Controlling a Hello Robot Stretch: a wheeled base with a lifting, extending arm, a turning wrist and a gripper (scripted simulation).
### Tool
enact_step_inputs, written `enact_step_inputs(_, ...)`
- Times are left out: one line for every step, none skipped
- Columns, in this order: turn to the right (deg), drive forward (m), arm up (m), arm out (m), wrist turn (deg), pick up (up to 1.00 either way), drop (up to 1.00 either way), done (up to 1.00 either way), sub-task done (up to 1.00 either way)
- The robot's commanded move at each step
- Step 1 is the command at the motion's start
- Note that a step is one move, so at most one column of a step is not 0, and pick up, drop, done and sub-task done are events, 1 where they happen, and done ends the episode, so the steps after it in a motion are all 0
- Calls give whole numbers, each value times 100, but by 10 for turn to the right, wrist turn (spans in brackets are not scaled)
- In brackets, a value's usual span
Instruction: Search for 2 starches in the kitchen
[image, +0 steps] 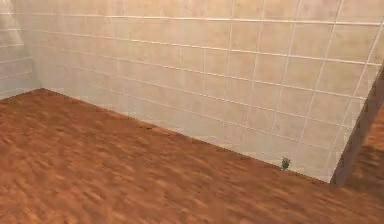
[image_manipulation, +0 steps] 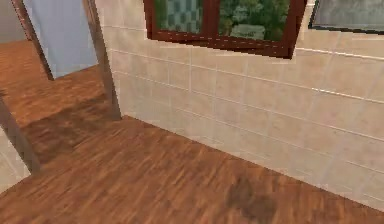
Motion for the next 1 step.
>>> enact_step_inputs(450,0,0,0,0,0,0,0,0)
